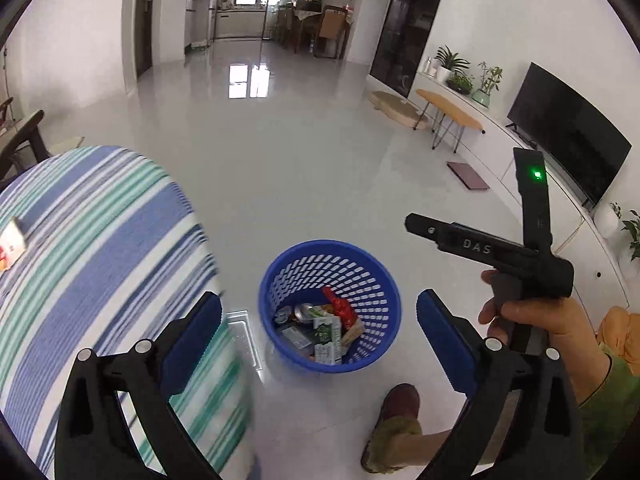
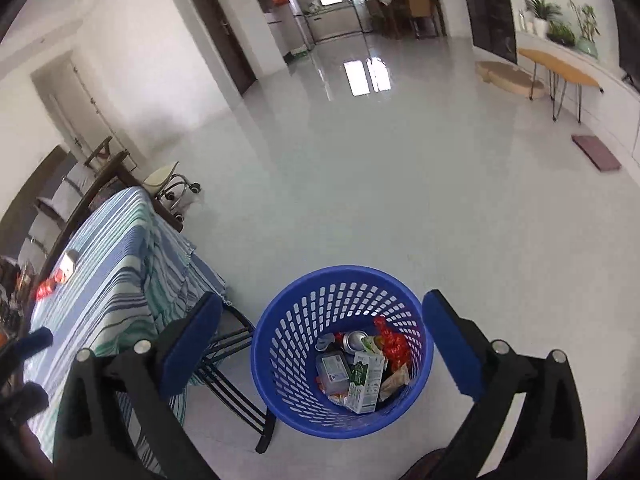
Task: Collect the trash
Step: 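Move both tools back over the table toward the red snack wrapper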
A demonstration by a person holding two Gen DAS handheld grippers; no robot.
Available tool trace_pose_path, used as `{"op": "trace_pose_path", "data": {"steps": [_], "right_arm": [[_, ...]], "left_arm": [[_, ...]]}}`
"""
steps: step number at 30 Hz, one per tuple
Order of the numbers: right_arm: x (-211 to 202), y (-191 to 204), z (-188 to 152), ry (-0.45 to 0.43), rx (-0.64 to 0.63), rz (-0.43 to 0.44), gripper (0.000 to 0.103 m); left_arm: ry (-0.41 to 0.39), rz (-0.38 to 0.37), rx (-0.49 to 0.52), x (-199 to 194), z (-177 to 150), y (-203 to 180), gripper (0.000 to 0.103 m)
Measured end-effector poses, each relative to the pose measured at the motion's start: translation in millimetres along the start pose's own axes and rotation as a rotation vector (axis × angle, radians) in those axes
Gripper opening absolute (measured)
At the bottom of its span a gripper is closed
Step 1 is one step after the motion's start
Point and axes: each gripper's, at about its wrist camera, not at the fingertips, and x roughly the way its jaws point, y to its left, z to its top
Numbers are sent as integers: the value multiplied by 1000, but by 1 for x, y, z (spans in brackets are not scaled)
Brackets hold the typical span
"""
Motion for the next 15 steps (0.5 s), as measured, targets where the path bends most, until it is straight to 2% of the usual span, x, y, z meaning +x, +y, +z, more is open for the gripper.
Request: {"op": "trace_pose_path", "data": {"steps": [5,8,11,15], "right_arm": [[-23,78,-33,-28,-207,20,98],[-30,130,-54,-13,-306,69,98],[-31,181,-69,26,-375,138,98],[-22,248,-81,117,-433,242,98]], "left_arm": [[32,194,-50,-46,-48,74,98],[48,308,-112,-65,-75,125,98],[56,373,-186,-83,-91,170,98],[68,436,-190,-99,-101,211,98]]}}
